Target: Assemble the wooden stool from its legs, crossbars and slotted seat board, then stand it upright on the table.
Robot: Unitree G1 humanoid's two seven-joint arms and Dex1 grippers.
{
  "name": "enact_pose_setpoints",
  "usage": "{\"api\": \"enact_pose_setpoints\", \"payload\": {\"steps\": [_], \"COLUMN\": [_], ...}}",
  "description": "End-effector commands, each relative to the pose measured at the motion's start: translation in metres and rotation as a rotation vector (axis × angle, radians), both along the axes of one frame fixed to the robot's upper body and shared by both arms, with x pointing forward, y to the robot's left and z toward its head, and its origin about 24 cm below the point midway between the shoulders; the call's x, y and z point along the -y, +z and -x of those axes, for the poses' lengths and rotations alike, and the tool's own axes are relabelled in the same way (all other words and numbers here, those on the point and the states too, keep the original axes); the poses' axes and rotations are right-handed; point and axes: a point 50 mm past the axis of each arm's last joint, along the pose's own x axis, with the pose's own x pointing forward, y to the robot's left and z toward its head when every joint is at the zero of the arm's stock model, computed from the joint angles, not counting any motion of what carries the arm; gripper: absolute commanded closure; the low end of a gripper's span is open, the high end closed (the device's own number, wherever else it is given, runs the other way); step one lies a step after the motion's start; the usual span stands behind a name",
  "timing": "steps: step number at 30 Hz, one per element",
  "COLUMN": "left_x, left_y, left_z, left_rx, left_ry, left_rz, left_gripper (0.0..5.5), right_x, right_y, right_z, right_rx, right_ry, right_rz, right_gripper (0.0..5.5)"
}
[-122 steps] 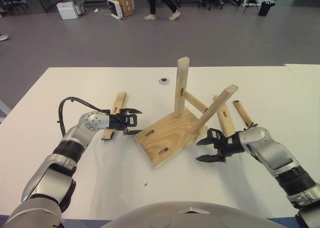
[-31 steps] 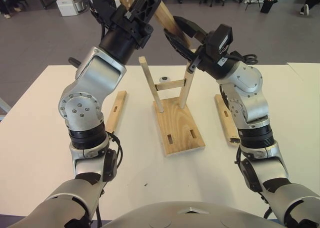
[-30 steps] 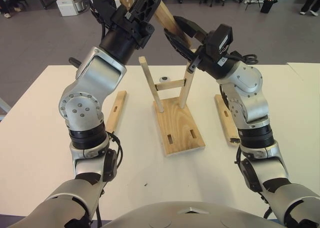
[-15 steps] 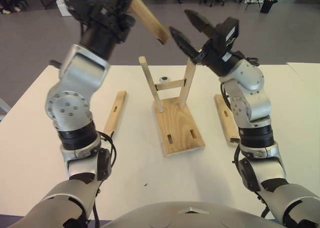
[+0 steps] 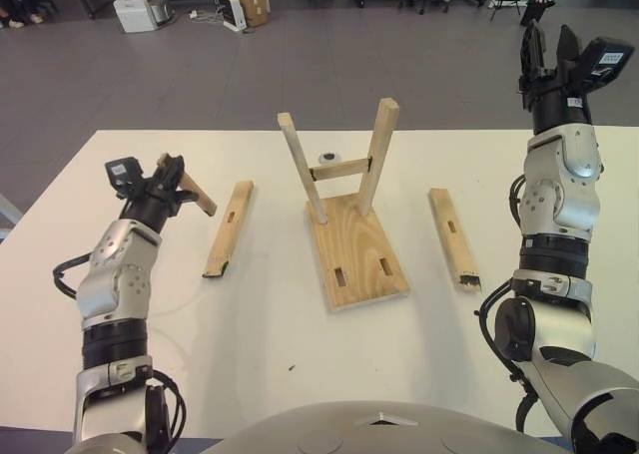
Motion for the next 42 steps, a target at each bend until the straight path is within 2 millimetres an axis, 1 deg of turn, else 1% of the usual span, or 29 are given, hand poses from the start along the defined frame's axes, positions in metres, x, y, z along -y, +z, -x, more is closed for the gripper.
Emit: {"api": "enact_pose_setpoints", "payload": {"steps": [1, 4, 7, 10, 13, 15, 17, 19, 22, 25, 26, 27, 29, 32, 34, 37, 40, 42], "left_x": [0.013, 0.016, 0.011, 0.009, 0.014, 0.021, 0.032, 0.040, 0.044, 0.051, 0.054, 0.056, 0.056, 0.055, 0.056, 0.058, 0.057, 0.055], "left_y": [-0.011, -0.021, -0.023, -0.026, -0.035, -0.041, -0.052, -0.063, -0.087, -0.103, -0.105, -0.106, -0.106, -0.096, -0.090, -0.087, -0.095, -0.098], "left_z": [-0.015, -0.019, -0.021, -0.022, -0.019, -0.013, -0.003, 0.011, 0.047, 0.085, 0.094, 0.097, 0.091, 0.072, 0.065, 0.061, 0.064, 0.059], "left_rx": [-0.026, -0.052, -0.064, -0.080, -0.111, -0.120, -0.132, -0.145, -0.200, -0.276, -0.304, -0.326, -0.358, -0.363, -0.367, -0.380, -0.428, -0.438], "left_ry": [-0.034, -0.023, 0.019, 0.049, 0.040, 0.013, -0.023, -0.017, 0.035, 0.063, 0.062, 0.060, 0.052, 0.004, -0.036, -0.058, -0.073, -0.068], "left_rz": [-0.012, -0.021, -0.050, -0.038, -0.077, -0.142, -0.215, -0.213, -0.176, -0.135, -0.120, -0.117, -0.123, -0.181, -0.212, -0.237, -0.241, -0.239], "left_gripper": [5.10, 5.10, 5.10, 5.10, 5.10, 5.10, 5.10, 5.10, 5.10, 5.10, 5.10, 5.10, 5.10, 5.10, 5.10, 5.10, 5.10, 5.10], "right_x": [-0.002, -0.004, -0.006, -0.008, -0.012, -0.016, -0.020, -0.022, -0.023, -0.023, -0.022, -0.021, -0.021, -0.024, -0.025, -0.026, -0.025, -0.027], "right_y": [-0.010, -0.010, -0.011, -0.011, -0.011, -0.013, -0.017, -0.019, -0.022, -0.025, -0.026, -0.027, -0.028, -0.029, -0.031, -0.033, -0.033, -0.035], "right_z": [0.000, -0.001, 0.000, 0.000, 0.000, 0.000, 0.001, 0.002, 0.004, 0.006, 0.007, 0.008, 0.008, 0.008, 0.008, 0.009, 0.010, 0.010], "right_rx": [-0.025, -0.025, -0.025, -0.022, -0.018, -0.022, -0.031, -0.035, -0.043, -0.051, -0.055, -0.058, -0.067, -0.072, -0.077, -0.082, -0.087, -0.093], "right_ry": [0.005, 0.012, 0.023, 0.028, 0.038, 0.050, 0.061, 0.069, 0.072, 0.069, 0.065, 0.062, 0.063, 0.067, 0.069, 0.068, 0.065, 0.067], "right_rz": [0.032, 0.034, 0.039, 0.047, 0.064, 0.074, 0.073, 0.072, 0.074, 0.074, 0.075, 0.076, 0.080, 0.084, 0.085, 0.083, 0.082, 0.082], "right_gripper": [2.88, 2.88, 2.88, 2.88, 2.88, 2.88, 2.88, 2.88, 2.88, 2.88, 2.88, 2.88, 2.88, 2.88, 2.88, 2.88, 2.88, 2.88]}}
